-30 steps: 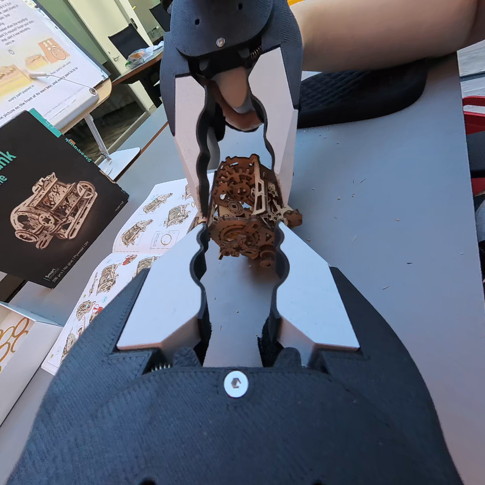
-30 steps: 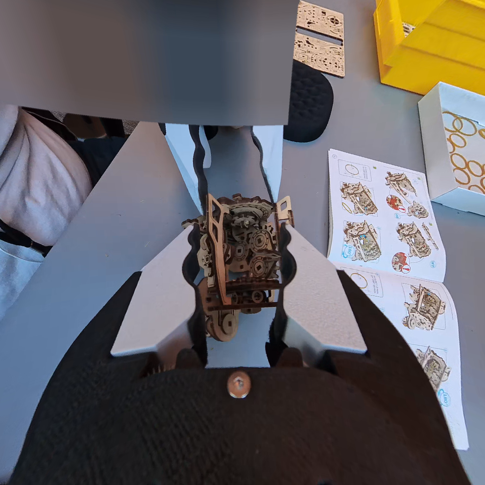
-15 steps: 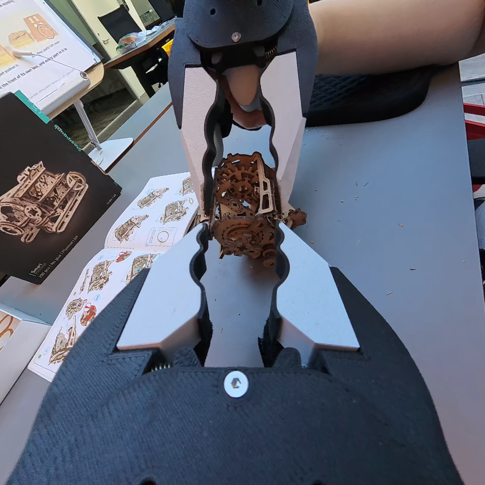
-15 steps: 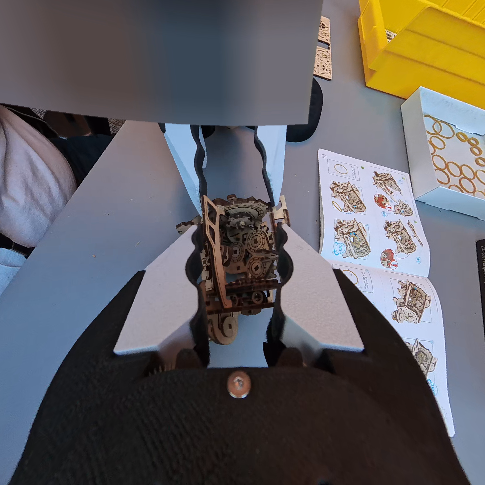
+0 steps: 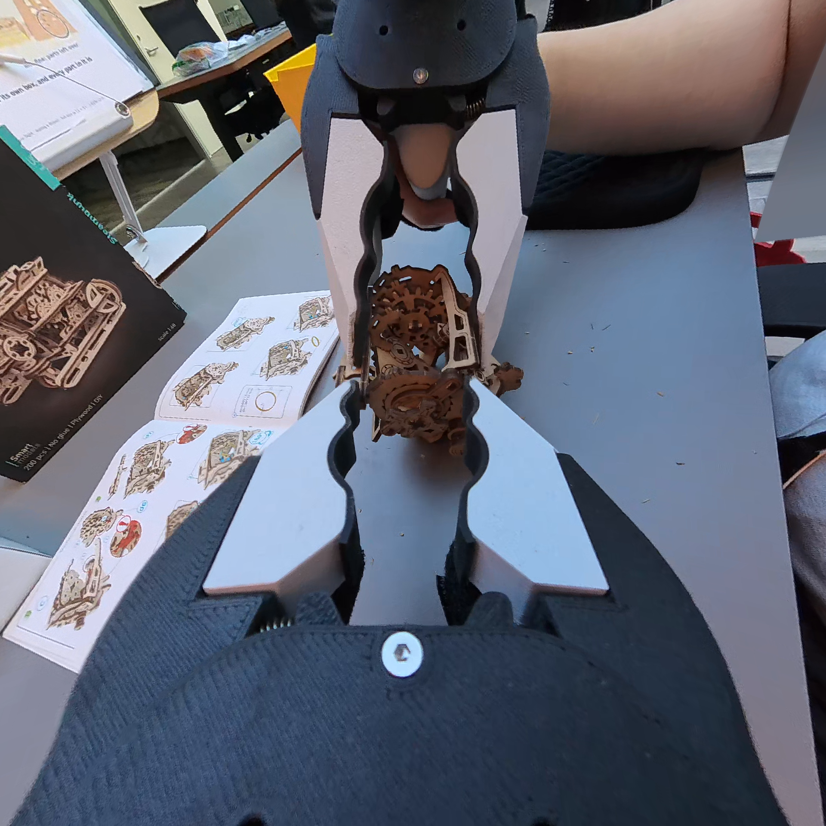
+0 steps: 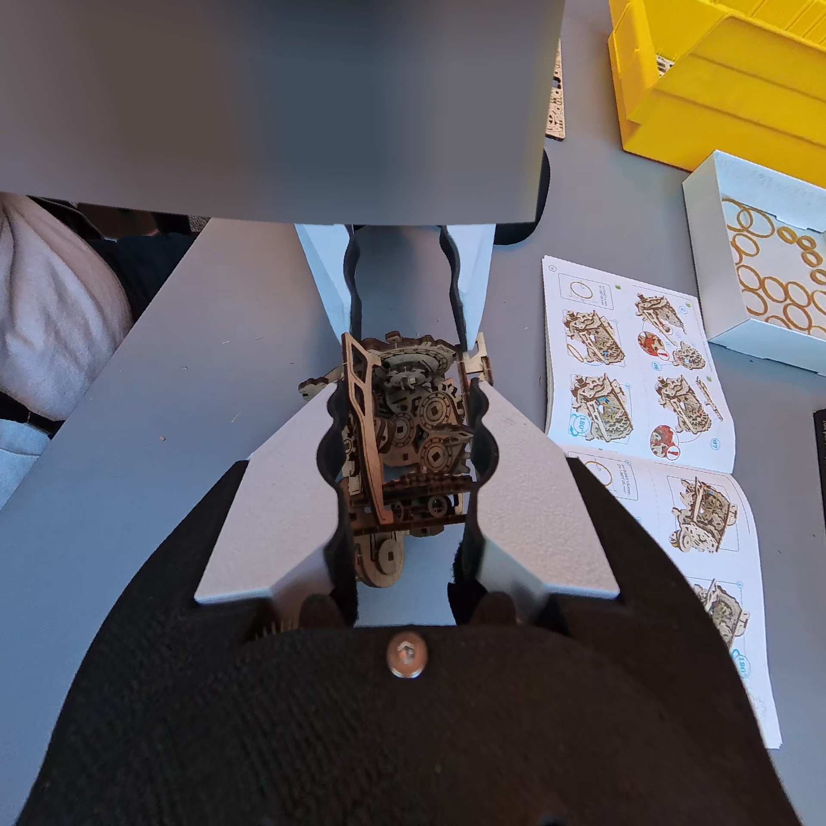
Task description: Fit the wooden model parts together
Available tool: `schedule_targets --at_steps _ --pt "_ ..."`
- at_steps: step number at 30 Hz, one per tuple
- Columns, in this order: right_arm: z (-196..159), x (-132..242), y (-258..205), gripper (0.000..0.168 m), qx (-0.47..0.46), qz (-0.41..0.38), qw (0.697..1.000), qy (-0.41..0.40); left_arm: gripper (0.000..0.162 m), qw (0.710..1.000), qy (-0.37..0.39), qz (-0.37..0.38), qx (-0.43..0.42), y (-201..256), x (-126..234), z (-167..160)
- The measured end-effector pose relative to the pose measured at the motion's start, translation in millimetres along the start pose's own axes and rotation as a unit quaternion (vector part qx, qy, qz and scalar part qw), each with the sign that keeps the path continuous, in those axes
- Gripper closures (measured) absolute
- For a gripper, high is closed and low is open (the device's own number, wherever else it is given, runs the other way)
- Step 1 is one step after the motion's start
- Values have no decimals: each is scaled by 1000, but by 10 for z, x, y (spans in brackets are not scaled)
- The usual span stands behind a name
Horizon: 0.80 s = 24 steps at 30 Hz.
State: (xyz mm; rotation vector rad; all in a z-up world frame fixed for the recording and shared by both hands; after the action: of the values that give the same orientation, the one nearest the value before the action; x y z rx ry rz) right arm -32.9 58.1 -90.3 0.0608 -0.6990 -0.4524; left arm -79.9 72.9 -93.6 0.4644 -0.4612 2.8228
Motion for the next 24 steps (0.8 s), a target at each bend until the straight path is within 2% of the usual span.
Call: schedule_targets --at_steps 20,24 --pt "-3 4 11 115 -4 -1 1000 6 120 999 20 23 29 -10 -25 -3" --pt "-5 4 4 115 1 -1 1000 5 108 999 16 37 31 -48 -25 -13"
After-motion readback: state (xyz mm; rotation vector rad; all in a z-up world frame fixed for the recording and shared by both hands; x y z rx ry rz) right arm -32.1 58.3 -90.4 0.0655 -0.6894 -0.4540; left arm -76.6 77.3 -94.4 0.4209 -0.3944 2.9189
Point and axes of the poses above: each gripper's, where its closed fingertips meet, x back along the fingers, z out of its top, y = z × x across the jaws, the point moved 3 cm from there along x, back along the fingers
